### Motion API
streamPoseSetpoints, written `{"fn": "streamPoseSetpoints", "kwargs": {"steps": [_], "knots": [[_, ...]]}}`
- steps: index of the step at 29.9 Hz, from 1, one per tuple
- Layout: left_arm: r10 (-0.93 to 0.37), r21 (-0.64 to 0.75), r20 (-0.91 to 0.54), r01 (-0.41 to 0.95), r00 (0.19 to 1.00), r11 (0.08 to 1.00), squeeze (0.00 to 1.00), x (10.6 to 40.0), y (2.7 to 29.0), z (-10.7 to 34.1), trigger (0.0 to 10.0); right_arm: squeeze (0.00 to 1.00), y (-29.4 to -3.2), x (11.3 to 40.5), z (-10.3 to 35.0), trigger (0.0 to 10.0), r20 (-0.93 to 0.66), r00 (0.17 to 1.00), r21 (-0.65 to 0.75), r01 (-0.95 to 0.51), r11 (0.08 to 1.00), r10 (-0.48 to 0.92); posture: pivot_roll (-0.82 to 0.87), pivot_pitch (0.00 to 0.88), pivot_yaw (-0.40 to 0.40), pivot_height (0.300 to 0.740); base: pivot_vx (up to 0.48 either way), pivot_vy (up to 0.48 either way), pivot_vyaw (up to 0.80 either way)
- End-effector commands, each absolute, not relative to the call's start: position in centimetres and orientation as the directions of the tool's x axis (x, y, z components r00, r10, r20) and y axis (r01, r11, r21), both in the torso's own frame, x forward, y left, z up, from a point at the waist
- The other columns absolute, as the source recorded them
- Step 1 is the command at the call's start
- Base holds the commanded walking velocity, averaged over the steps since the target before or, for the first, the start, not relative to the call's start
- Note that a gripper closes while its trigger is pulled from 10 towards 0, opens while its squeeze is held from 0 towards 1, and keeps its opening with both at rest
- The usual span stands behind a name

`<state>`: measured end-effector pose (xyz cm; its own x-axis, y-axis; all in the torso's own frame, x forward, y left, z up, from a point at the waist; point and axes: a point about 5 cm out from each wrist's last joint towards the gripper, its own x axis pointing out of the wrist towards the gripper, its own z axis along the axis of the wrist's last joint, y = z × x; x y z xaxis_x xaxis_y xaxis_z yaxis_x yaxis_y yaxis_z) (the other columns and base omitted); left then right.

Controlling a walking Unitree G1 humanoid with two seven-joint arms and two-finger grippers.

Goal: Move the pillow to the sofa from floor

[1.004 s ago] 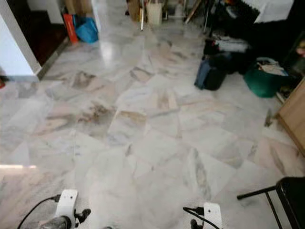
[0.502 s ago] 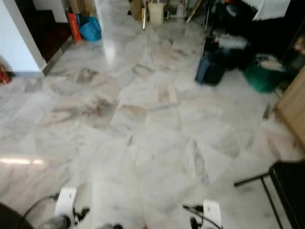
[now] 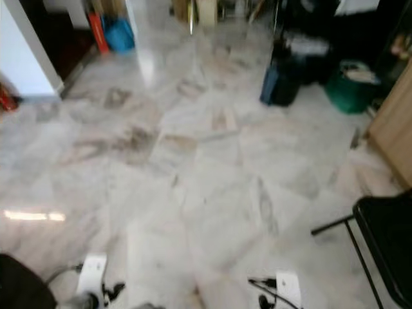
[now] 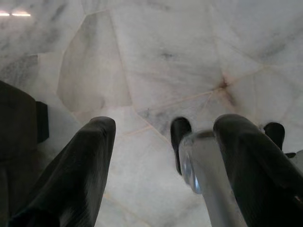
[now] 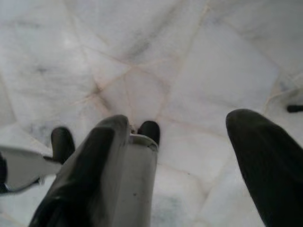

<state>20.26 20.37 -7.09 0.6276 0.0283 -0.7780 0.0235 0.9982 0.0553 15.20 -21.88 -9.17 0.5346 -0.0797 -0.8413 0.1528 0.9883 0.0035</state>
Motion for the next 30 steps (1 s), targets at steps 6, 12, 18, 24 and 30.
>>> {"fn": "streamPoseSetpoints", "kwargs": {"steps": [6, 12, 18, 24, 30], "knots": [[0.047, 0.065, -0.79, 0.009, 0.611, 0.998, 0.0, 19.83, 21.06, -7.23, 10.0, 0.0, -21.3, 14.79, -9.45, 10.0, -0.853, 0.519, 0.012, 0.13, 0.991, -0.058, 0.07, 0.051, 0.007, 0.74, -0.252, 0.0, 0.0], [0.044, 0.063, -0.79, 0.01, 0.611, 0.998, 0.0, 19.84, 21.03, -7.23, 10.0, 0.0, -21.33, 14.84, -9.42, 10.0, -0.851, 0.521, 0.005, 0.12, 0.993, -0.059, 0.07, 0.052, 0.006, 0.74, -0.251, 0.0, 0.0], [0.044, 0.063, -0.79, 0.01, 0.612, 0.998, 0.0, 19.85, 21.03, -7.22, 10.0, 0.0, -21.3, 14.84, -9.42, 10.0, -0.848, 0.526, 0.017, 0.142, 0.99, -0.061, 0.07, 0.054, 0.006, 0.74, -0.249, 0.0, 0.0], [0.044, 0.063, -0.79, 0.011, 0.612, 0.998, 0.0, 19.86, 21.03, -7.22, 10.0, 0.0, -21.27, 14.86, -9.41, 10.0, -0.844, 0.533, 0.029, 0.158, 0.987, -0.06, 0.07, 0.054, 0.007, 0.74, -0.252, 0.0, 0.0], [0.041, 0.06, -0.79, 0.011, 0.612, 0.998, 0.0, 19.85, 20.99, -7.23, 10.0, 0.0, -21.28, 14.87, -9.38, 10.0, -0.841, 0.538, 0.035, 0.158, 0.987, -0.057, 0.07, 0.054, 0.005, 0.74, -0.252, 0.0, 0.0]]}}
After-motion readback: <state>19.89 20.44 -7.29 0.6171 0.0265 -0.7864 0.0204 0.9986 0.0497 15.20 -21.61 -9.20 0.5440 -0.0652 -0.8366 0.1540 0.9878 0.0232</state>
